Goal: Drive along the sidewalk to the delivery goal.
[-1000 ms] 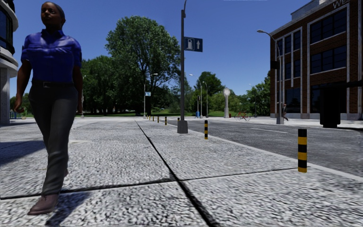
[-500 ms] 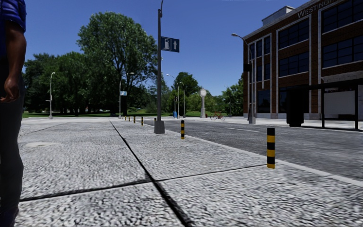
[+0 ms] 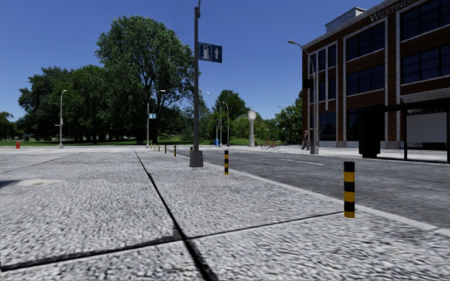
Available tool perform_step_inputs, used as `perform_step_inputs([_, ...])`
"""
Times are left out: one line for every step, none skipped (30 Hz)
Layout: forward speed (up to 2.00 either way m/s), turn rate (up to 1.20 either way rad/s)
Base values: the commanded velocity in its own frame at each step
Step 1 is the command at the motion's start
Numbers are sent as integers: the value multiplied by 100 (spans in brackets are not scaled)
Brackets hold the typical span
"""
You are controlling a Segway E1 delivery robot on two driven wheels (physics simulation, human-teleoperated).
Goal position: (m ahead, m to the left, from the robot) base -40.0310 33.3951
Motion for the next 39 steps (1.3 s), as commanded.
perform_step_inputs([200,0])
perform_step_inputs([200,0])
perform_step_inputs([200,0])
perform_step_inputs([193,0])
perform_step_inputs([190,0])
perform_step_inputs([190,0])
perform_step_inputs([190,0])
perform_step_inputs([190,0])
perform_step_inputs([190,0])
perform_step_inputs([187,0])
perform_step_inputs([187,0])
perform_step_inputs([152,0])
perform_step_inputs([152,0])
perform_step_inputs([126,0])
perform_step_inputs([93,0])
perform_step_inputs([73,3])
perform_step_inputs([61,27])
perform_step_inputs([51,54])
perform_step_inputs([45,73])
perform_step_inputs([33,94])
perform_step_inputs([15,109])
perform_step_inputs([5,120])
perform_step_inputs([1,120])
perform_step_inputs([0,120])
perform_step_inputs([0,120])
perform_step_inputs([0,120])
perform_step_inputs([0,120])
perform_step_inputs([0,120])
perform_step_inputs([0,120])
perform_step_inputs([0,120])
perform_step_inputs([0,120])
perform_step_inputs([0,120])
perform_step_inputs([0,120])
perform_step_inputs([0,120])
perform_step_inputs([0,120])
perform_step_inputs([0,117])
perform_step_inputs([0,92])
perform_step_inputs([0,76])
perform_step_inputs([0,76])
